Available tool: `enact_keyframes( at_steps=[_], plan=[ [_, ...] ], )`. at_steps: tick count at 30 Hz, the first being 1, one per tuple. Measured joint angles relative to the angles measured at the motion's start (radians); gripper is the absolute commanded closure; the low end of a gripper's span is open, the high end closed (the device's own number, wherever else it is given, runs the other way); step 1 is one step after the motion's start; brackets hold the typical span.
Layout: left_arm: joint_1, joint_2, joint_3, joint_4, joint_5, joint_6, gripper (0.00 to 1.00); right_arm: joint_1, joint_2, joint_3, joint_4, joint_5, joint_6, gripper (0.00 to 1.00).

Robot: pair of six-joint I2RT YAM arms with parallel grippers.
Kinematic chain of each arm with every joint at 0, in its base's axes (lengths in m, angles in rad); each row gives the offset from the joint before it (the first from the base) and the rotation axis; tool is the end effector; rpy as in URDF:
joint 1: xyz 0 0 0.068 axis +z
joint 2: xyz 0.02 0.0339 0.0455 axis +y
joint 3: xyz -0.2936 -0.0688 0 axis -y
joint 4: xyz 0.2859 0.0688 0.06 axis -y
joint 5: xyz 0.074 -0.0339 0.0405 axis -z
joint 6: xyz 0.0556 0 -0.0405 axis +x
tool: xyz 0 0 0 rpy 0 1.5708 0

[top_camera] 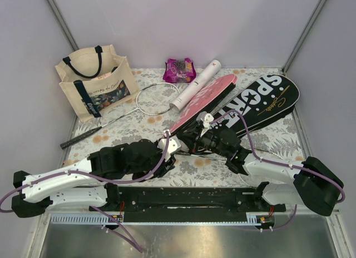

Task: Pack up the badminton gear
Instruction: Zip the racket bag at the center of the board.

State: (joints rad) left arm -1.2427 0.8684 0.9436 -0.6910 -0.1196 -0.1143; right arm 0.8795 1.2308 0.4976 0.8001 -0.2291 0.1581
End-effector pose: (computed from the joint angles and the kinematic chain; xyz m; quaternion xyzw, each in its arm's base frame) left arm 0.0760 -0.2027 0.3443 0.4509 0.7638 -0.2466 0.3904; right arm 0.1832 0.2411 0.2521 -0.3176 0.6055 0.4276 0.5914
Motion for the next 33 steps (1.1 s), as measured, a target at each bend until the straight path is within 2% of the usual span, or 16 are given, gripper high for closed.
enact_keyframes(
  at_steps=[12,21,23,25,29,33],
  plan=[
    [-0.125,0.077,-0.063,0.037,-0.168,-0.018,0.55,0.0,0.0,0.0,-0.023,0.003,0.007,1.0],
    [-0.14,0.098,-0.11,0.062,-0.289,-0.034,0.61,0.0,0.0,0.0,-0.033,0.004,0.016,1.0],
    [-0.14,0.105,-0.124,0.071,-0.301,-0.035,0.64,0.0,0.0,0.0,-0.038,0.003,0.016,1.0],
    [-0.143,0.117,-0.136,0.077,-0.308,-0.034,0.72,0.0,0.0,0.0,-0.039,0.004,0.019,1.0],
    [-0.156,0.129,-0.139,0.08,-0.321,-0.034,0.98,0.0,0.0,0.0,-0.039,0.006,0.023,1.0],
    [-0.158,0.126,-0.139,0.078,-0.343,-0.035,1.0,0.0,-0.001,0.0,-0.039,0.009,0.024,1.0]
  ],
)
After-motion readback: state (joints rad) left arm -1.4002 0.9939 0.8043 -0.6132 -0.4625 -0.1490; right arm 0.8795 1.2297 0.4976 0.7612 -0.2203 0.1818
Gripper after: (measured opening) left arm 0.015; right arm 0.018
